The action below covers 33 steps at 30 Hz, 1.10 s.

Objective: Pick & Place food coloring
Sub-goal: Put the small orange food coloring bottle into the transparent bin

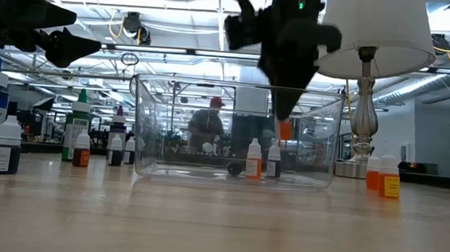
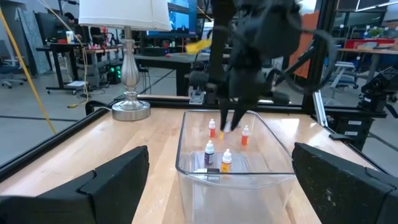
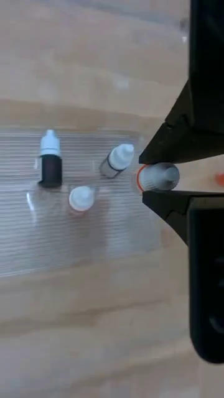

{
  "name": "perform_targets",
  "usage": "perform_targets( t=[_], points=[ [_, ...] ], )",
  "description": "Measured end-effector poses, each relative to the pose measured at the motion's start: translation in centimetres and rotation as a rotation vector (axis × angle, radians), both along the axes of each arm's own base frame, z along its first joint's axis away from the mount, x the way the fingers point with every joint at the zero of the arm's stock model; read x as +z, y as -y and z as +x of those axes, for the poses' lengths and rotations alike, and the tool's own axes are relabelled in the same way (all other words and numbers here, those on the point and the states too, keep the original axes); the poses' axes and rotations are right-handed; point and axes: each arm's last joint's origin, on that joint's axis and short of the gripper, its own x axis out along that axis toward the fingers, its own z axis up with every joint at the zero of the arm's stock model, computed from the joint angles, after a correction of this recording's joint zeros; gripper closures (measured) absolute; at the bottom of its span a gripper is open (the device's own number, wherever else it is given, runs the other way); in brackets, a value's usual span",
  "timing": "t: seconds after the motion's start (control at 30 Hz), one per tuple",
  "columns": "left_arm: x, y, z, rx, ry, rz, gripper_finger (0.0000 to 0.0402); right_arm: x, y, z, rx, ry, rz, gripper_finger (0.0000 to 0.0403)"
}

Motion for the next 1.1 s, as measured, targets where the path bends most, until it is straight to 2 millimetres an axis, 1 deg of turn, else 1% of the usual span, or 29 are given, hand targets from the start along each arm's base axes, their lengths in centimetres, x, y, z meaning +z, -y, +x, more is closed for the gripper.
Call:
perform_targets(
  t=[0.1, 0.27, 0.43, 0.67, 0.73, 0.93, 1.0, 1.1],
  points=[
    [0.0, 0.0, 0.0, 0.0, 0.0, 0.0, 0.0011, -1.5, 0.4, 0.1, -0.003, 0.009, 0.077, 0.0363],
    [0.0, 0.0, 0.0, 0.0, 0.001, 0.0, 0.0011, -2.9, 1.1, -0.2, -0.007, -0.001, 0.083, 0.0363],
    [0.0, 0.0, 0.0, 0.0, 0.001, 0.0, 0.0011, -3.3, 1.3, 0.0, -0.006, 0.02, 0.108, 0.0363],
    [0.0, 0.0, 0.0, 0.0, 0.0, 0.0, 0.0011, -3.3, 1.2, 0.2, 0.002, 0.039, 0.139, 0.0363],
    [0.0, 0.0, 0.0, 0.0, 0.001, 0.0, 0.0011, -3.3, 1.2, 0.2, -0.009, 0.038, 0.14, 0.0349],
    [0.0, 0.0, 0.0, 0.0, 0.001, 0.0, 0.0011, -3.3, 1.2, 0.2, -0.038, 0.04, 0.143, 0.027],
    [0.0, 0.0, 0.0, 0.0, 0.001, 0.0, 0.0011, -3.3, 1.2, 0.1, -0.041, 0.04, 0.143, 0.0254],
    [0.0, 0.0, 0.0, 0.0, 0.001, 0.0, 0.0011, -3.3, 1.2, 0.1, -0.063, 0.041, 0.146, 0.0243]
  ],
)
